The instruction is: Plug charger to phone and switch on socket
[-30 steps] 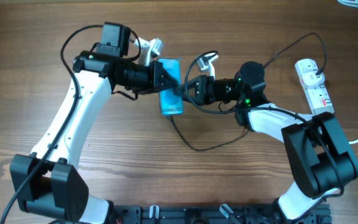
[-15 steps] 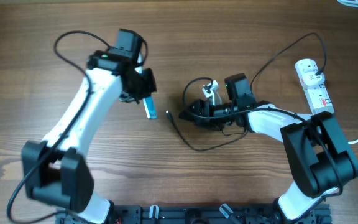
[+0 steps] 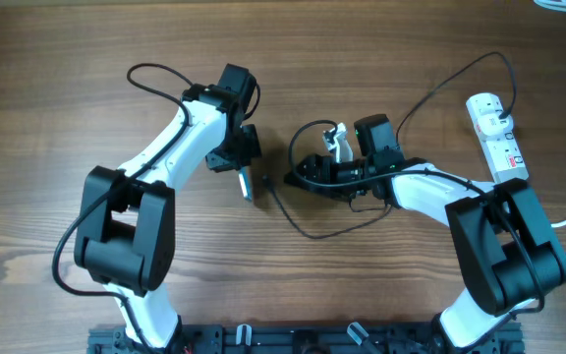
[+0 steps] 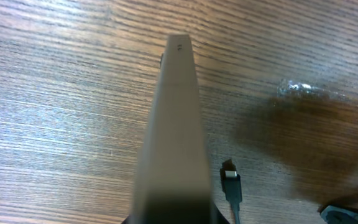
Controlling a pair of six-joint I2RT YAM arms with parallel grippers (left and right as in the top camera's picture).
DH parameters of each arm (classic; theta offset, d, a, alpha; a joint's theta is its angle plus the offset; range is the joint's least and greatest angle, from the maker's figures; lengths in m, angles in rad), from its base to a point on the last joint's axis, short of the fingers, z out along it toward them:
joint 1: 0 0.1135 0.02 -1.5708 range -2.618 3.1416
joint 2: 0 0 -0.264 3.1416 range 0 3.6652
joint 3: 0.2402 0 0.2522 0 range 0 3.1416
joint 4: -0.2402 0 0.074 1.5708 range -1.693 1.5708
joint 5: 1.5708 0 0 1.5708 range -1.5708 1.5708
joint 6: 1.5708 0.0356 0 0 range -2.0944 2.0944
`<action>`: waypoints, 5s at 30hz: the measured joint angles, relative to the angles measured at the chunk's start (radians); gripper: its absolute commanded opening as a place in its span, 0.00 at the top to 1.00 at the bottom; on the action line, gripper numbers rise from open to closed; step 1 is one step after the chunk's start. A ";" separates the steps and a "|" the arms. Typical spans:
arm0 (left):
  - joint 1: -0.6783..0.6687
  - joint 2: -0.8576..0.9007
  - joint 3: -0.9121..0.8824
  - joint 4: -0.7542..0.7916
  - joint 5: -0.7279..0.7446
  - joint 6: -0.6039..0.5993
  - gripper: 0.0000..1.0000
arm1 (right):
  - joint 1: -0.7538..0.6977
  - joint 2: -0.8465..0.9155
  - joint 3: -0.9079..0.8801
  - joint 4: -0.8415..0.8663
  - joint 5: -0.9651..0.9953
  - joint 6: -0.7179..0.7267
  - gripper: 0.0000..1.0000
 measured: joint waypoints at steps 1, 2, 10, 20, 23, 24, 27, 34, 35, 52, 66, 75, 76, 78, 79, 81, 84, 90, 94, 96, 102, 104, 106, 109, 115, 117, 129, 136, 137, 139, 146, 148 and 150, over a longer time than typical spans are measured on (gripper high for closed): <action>-0.003 0.001 0.000 0.002 0.000 -0.002 0.96 | 0.000 0.000 0.000 0.000 0.002 0.000 0.00; -0.006 0.001 -0.003 0.008 0.000 -0.004 0.96 | 0.000 0.000 0.001 0.000 0.003 0.000 0.00; -0.019 0.003 -0.032 0.031 0.000 -0.012 0.96 | 0.000 -0.001 0.001 -0.001 0.005 -0.003 0.00; -0.019 0.022 -0.032 0.034 -0.007 -0.051 0.96 | 0.000 -0.001 0.001 -0.001 0.006 -0.003 0.00; -0.020 0.022 -0.032 0.033 -0.021 -0.070 0.96 | 0.000 -0.002 0.001 -0.001 0.007 -0.003 0.00; -0.021 0.022 -0.032 0.031 -0.026 -0.075 0.96 | 0.000 -0.002 0.001 -0.001 0.007 -0.003 0.00; -0.023 0.022 -0.032 0.029 -0.034 -0.092 0.96 | 0.000 -0.002 0.001 -0.001 0.008 -0.003 0.00; -0.023 0.022 -0.032 0.025 -0.040 -0.113 0.89 | 0.000 -0.002 0.001 -0.001 0.010 -0.003 0.00; -0.023 0.022 -0.032 0.023 -0.043 -0.117 0.88 | 0.000 -0.002 0.001 -0.001 0.010 -0.003 0.00; -0.023 0.022 -0.041 0.027 -0.060 -0.132 0.85 | 0.000 -0.002 0.001 -0.001 0.011 -0.003 0.00; -0.023 0.022 -0.078 0.063 -0.059 -0.150 0.96 | 0.000 -0.002 0.002 -0.003 0.011 -0.003 0.05; 0.117 -0.068 -0.082 0.087 0.171 -0.069 0.96 | 0.031 -0.030 0.140 -0.423 0.208 -0.132 0.37; 0.148 -0.089 -0.082 0.094 0.229 -0.041 0.96 | 0.037 -0.030 0.187 -0.518 0.244 -0.155 0.42; 0.212 -0.117 -0.082 0.102 0.370 0.034 0.96 | 0.052 -0.032 0.287 -0.649 0.306 -0.219 0.57; 0.237 -0.121 -0.082 0.102 0.438 0.075 0.96 | 0.068 -0.036 0.344 -0.699 0.341 -0.249 0.73; 0.277 -0.121 -0.082 0.101 0.565 0.156 0.96 | 0.107 -0.047 0.407 -0.740 0.394 -0.312 0.96; 0.320 -0.121 -0.084 0.101 0.706 0.259 0.96 | 0.175 -0.057 0.430 -0.735 0.415 -0.381 0.92; 0.402 -0.121 -0.121 0.092 0.835 0.375 0.96 | 0.236 -0.058 0.431 -0.680 0.351 -0.426 0.82; 0.480 -0.121 -0.175 0.111 0.898 0.412 0.96 | 0.256 -0.058 0.431 -0.691 0.429 -0.436 0.71; 0.510 -0.121 -0.194 0.113 0.927 0.429 0.96 | 0.285 -0.057 0.431 -0.690 0.483 -0.447 0.63; 0.561 -0.121 -0.208 0.100 0.967 0.452 0.96 | 0.414 -0.035 0.431 -0.654 0.661 -0.470 0.55; 0.559 -0.121 -0.208 0.098 0.970 0.454 0.96 | 0.441 0.003 0.431 -0.647 0.715 -0.476 0.53; 0.557 -0.121 -0.216 0.101 0.969 0.455 0.96 | 0.458 0.048 0.431 -0.648 0.759 -0.480 0.52; 0.554 -0.121 -0.236 0.106 0.967 0.455 0.96 | 0.467 0.107 0.431 -0.654 0.793 -0.497 0.63; 0.552 -0.121 -0.252 0.105 0.966 0.457 0.96 | 0.467 0.138 0.436 -0.699 0.849 -0.499 0.91; 0.552 -0.121 -0.252 0.105 0.966 0.457 0.96 | 0.467 0.138 0.439 -0.734 0.867 -0.492 0.96; 0.552 -0.121 -0.252 0.105 0.966 0.457 0.96 | 0.466 0.139 0.443 -1.033 0.901 -0.458 0.95; 0.552 -0.121 -0.253 0.105 0.966 0.457 0.96 | 0.435 0.139 0.442 -1.081 0.901 -0.434 0.70; 0.552 -0.121 -0.254 0.106 0.966 0.457 0.96 | 0.428 0.139 0.442 -1.080 0.901 -0.431 0.56; 0.552 -0.121 -0.259 0.107 0.966 0.458 0.96 | 0.413 0.139 0.441 -1.076 0.900 -0.438 0.46; 0.552 -0.121 -0.271 0.143 0.966 0.458 0.96 | 0.401 0.136 0.439 -0.939 0.867 -0.490 0.27; 0.552 -0.121 -0.271 0.143 0.966 0.458 0.96 | 0.401 0.135 0.441 -0.879 0.860 -0.501 0.27; 0.552 -0.121 -0.271 0.143 0.966 0.458 0.96 | 0.401 0.135 0.441 -0.818 0.858 -0.511 0.29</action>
